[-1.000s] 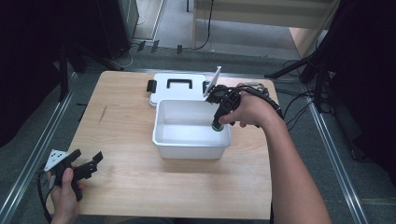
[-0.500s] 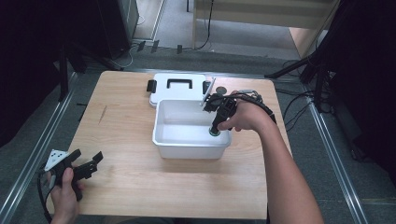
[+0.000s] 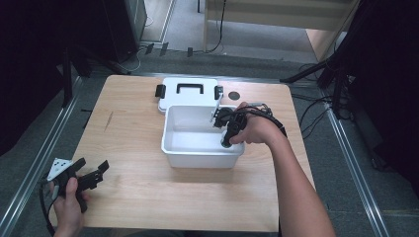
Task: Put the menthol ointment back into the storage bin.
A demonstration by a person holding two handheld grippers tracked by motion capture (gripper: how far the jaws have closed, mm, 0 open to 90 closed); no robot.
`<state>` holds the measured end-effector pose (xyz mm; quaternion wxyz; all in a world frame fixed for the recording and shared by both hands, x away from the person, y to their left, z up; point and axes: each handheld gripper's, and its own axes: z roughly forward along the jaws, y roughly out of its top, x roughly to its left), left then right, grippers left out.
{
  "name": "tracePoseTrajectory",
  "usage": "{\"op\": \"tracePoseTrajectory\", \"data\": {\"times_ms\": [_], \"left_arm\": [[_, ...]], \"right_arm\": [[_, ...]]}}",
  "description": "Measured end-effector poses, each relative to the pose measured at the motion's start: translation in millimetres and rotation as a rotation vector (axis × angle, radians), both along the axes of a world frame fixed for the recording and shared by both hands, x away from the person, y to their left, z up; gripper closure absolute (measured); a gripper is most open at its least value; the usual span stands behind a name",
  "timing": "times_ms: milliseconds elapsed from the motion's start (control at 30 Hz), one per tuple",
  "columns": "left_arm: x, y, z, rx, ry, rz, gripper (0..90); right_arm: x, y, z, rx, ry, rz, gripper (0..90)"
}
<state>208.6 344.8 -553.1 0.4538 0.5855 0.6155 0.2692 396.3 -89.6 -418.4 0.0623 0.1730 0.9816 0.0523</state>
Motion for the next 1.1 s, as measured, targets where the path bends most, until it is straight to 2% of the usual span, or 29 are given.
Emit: {"op": "tracePoseTrajectory", "data": {"times_ms": [333,600,733,800,1100], "left_arm": [[0.0,0.0,0.0,0.000,0.000,0.000,8.7],[0.1,0.1,0.0,-0.001,0.001,0.000,8.7],[0.1,0.0,0.0,0.000,0.001,-0.001,8.7],[0.1,0.0,0.0,0.000,0.001,0.000,8.7],[0.2,0.1,0.0,0.000,0.002,-0.001,8.7]], "right_arm": [[-1.3,1.9,-12.7,-0.016,-0.019,0.049,50.9],[-0.6,5.8,-16.9,-0.030,-0.018,0.067,51.0],[1.0,7.9,-19.7,-0.038,-0.019,0.058,51.0],[1.0,10.2,-22.8,-0.065,-0.019,0.061,51.0],[1.7,14.3,-27.1,-0.110,-0.020,0.070,51.0]]}}
